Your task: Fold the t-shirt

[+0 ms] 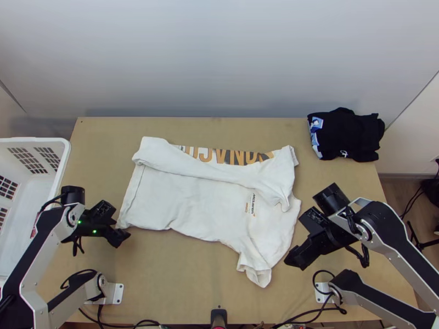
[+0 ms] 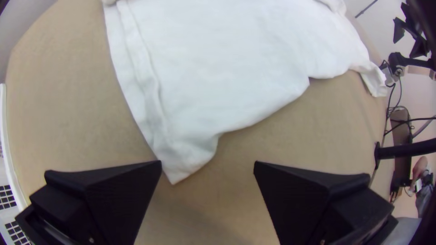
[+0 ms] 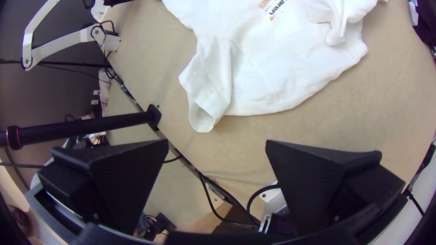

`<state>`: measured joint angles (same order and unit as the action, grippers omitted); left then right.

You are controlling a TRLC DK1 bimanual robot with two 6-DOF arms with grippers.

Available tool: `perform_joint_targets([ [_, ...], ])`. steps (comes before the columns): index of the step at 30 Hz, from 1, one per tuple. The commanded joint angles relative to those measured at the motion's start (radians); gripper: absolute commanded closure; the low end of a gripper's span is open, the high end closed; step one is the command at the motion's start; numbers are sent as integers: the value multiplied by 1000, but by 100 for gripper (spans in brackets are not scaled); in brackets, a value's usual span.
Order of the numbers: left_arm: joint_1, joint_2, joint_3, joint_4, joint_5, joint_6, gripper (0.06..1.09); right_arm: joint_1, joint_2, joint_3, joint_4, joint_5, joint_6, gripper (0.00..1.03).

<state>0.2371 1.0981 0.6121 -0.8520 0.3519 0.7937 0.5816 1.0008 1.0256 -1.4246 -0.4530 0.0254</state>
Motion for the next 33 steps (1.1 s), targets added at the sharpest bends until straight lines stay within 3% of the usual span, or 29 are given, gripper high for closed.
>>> perform_joint_targets([
  [1, 18, 16, -48, 134, 30, -51, 14, 11, -8, 10, -4, 0, 7, 4],
  [2, 22, 13, -45, 136, 48, -57, 31, 9, -8, 8, -4, 0, 7, 4],
  [4, 27, 9, -43, 174, 84, -60, 108, 7, -10, 7, -4, 0, 7, 4],
  [15, -2, -86, -55, 199, 82, -102, 105, 93, 4, -121, 4, 0, -2, 4],
  [17, -5, -112, -51, 192, 82, -102, 105, 119, 16, -150, 27, 7, -7, 9],
  [22, -30, -155, -57, 188, 82, -105, 105, 199, 55, -170, 102, 11, 18, 9],
  [33, -58, -155, -64, 208, 73, -143, 105, 302, 205, -190, 348, 139, 71, 9],
])
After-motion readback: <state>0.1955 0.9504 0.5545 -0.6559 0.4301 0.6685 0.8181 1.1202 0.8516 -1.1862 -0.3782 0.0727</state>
